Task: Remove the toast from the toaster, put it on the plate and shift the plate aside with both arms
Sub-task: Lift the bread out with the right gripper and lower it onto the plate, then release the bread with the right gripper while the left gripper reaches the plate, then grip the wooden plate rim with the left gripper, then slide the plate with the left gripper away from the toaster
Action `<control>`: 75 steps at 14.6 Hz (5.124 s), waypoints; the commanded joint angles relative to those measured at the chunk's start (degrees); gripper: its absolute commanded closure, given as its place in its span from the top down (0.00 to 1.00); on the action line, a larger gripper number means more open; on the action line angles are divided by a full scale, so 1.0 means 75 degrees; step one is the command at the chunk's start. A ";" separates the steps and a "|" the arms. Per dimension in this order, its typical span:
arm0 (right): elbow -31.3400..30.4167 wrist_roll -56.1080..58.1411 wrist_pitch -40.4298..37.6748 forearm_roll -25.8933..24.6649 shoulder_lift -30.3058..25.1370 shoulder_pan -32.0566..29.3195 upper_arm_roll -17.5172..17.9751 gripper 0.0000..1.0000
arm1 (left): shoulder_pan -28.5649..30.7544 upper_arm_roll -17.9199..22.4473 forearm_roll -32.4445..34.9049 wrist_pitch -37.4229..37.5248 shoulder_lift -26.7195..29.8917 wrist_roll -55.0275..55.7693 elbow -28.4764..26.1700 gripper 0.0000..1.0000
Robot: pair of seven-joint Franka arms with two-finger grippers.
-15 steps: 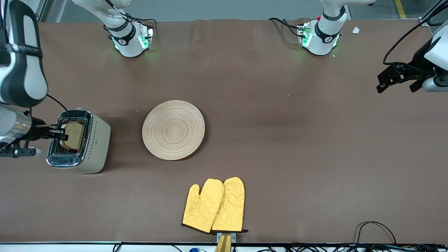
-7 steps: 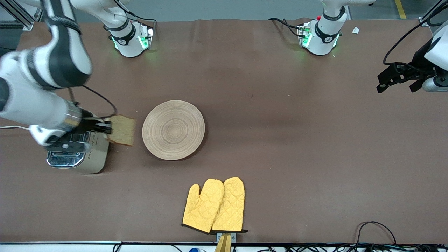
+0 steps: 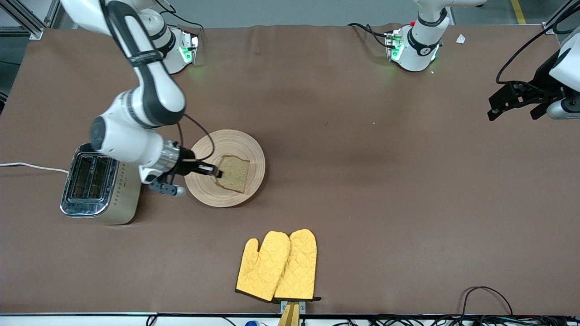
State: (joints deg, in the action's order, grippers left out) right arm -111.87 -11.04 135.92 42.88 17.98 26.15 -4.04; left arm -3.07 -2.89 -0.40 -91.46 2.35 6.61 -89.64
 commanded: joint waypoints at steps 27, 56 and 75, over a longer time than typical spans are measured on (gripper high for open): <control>-0.0018 0.2880 -0.2027 -0.3383 -0.0628 -0.1424 -0.1534 0.85 | -0.0890 -0.0305 -0.5848 -0.1711 -0.4152 -0.0891 -0.0212 1.00; 0.4299 0.2750 -0.6579 -0.5518 -0.1611 -0.4098 0.0481 1.00 | -0.3720 -0.0868 -1.0535 -0.6171 -0.7335 -0.5019 0.1464 0.00; 0.4229 0.2304 -0.6521 -0.5987 -0.1718 -0.4073 0.0832 1.00 | 0.4240 -0.0927 -0.5221 0.0745 -0.7426 -0.7854 0.1464 0.00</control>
State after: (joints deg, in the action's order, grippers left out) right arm -78.63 6.68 86.77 -0.92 6.55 -4.49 1.94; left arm 26.93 -8.69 -40.34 -87.52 -52.26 -51.00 -78.76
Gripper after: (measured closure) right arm 0.000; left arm 0.903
